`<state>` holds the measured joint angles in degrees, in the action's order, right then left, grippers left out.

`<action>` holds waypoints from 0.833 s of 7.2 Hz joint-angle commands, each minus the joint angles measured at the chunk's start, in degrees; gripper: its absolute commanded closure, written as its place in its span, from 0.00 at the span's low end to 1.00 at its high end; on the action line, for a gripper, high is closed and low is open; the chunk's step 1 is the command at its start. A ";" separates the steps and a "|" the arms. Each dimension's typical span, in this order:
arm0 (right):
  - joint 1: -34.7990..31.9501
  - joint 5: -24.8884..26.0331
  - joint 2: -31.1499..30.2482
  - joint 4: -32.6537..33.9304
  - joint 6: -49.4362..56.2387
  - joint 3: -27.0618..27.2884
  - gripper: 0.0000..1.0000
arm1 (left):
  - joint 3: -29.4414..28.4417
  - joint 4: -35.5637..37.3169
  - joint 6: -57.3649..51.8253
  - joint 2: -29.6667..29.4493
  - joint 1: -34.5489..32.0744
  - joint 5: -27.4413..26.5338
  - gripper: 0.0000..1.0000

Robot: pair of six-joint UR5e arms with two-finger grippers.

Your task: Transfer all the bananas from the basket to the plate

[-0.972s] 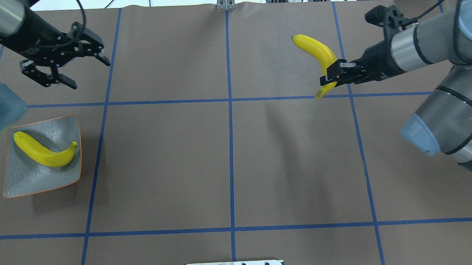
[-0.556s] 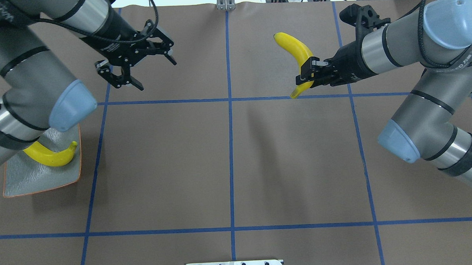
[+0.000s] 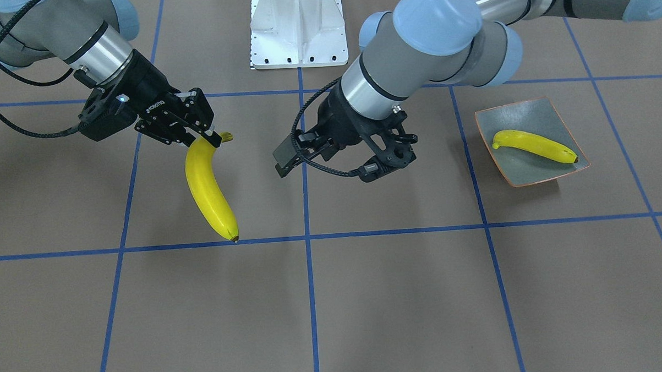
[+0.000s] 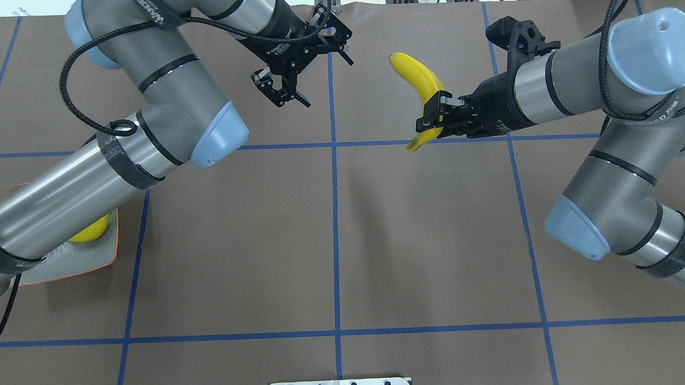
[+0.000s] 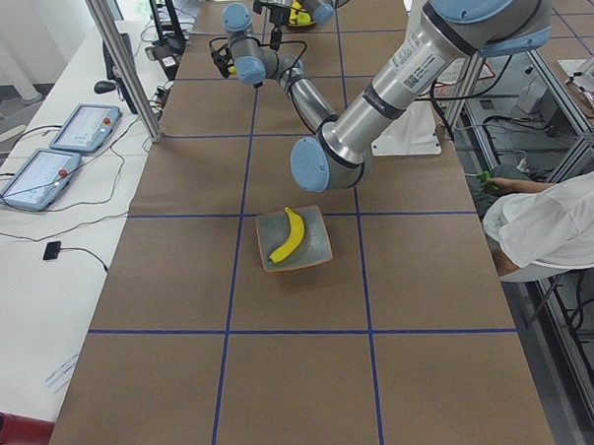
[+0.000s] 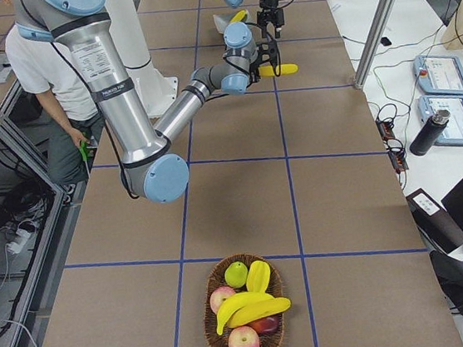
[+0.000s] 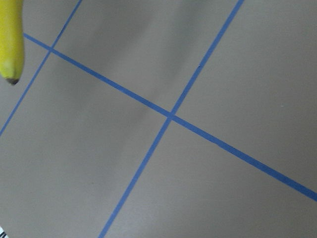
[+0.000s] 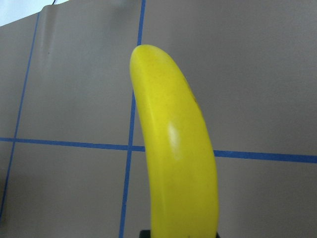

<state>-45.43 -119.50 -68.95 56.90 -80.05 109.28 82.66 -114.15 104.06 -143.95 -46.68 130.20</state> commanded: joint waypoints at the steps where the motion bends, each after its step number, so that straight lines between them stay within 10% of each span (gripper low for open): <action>1: 1.39 1.72 -0.14 0.05 -0.90 0.93 1.00 | -8.09 -2.91 1.31 -7.36 1.42 -2.67 0.00; 6: 5.09 6.65 0.39 0.66 -0.99 3.83 1.00 | -13.05 -9.16 3.51 -8.98 3.44 -4.96 0.01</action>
<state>-40.38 -112.93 -68.71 57.43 -81.00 112.43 70.10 -122.36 106.53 -152.61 -43.83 125.77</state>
